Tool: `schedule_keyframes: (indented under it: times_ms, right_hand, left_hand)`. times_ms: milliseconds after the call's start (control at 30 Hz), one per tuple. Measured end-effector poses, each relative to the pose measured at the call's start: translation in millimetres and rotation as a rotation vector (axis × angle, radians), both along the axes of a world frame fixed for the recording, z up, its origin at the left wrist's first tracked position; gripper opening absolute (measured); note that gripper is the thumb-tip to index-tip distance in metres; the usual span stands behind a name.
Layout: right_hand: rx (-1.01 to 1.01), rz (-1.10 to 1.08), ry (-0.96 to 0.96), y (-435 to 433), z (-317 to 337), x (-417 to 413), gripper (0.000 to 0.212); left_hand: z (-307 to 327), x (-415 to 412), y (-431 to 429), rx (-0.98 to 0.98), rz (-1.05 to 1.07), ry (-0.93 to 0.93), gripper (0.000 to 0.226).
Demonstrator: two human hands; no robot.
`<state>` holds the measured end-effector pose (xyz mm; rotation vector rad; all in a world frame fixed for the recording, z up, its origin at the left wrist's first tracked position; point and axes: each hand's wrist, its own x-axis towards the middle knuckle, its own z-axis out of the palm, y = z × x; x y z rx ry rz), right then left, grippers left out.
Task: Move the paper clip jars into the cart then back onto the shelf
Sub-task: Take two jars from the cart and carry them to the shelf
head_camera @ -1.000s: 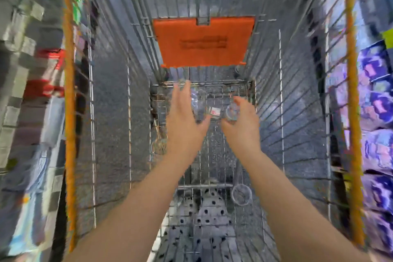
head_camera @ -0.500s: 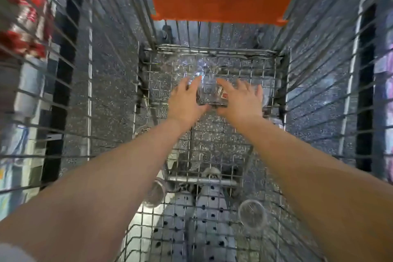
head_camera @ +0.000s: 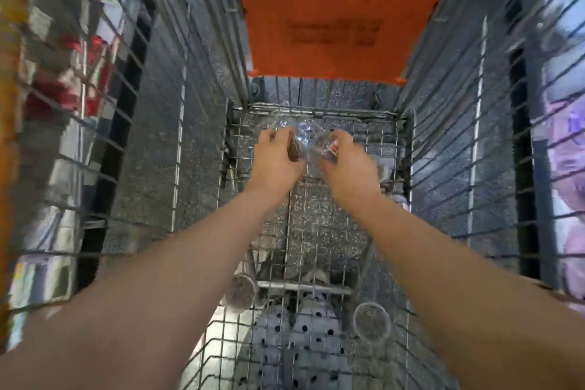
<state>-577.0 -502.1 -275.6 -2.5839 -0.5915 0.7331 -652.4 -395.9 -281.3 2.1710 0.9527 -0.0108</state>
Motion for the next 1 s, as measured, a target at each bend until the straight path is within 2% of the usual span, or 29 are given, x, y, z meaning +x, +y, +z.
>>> schedule_keyframes:
  times_ms: [100,200,333,467,633,733,867,1000]
  right_hand:
    - [0.185,-0.126,0.073,-4,43,-8,0.038]
    - [0.302,-0.214,0.108,-13,101,-16,0.046]
    - [0.402,-0.197,0.060,-32,187,-33,0.043]
    - [0.457,-0.143,-0.014,-47,269,-50,0.042]
    - [0.524,-0.074,-0.102,-71,362,-76,0.047]
    - [0.557,-0.018,-0.166,-82,402,-91,0.045]
    - [0.602,0.094,-0.232,-92,443,-116,0.050]
    - [0.642,0.199,-0.267,-97,470,-144,0.049]
  left_hand:
    - [45,1,-2,0.008,0.024,-0.056,0.050]
    - [95,-1,-5,0.048,-0.071,-0.051,0.056]
    - [170,-9,-5,0.139,-0.208,-0.108,0.052]
    - [248,-26,-6,0.204,-0.366,-0.097,0.059]
    - [348,-66,-23,0.262,-0.422,-0.192,0.050]
    - [396,-95,-34,0.304,-0.409,-0.260,0.042]
    - [442,-133,-48,0.400,-0.344,-0.274,0.043]
    - [475,-179,-69,0.475,-0.245,-0.249,0.056]
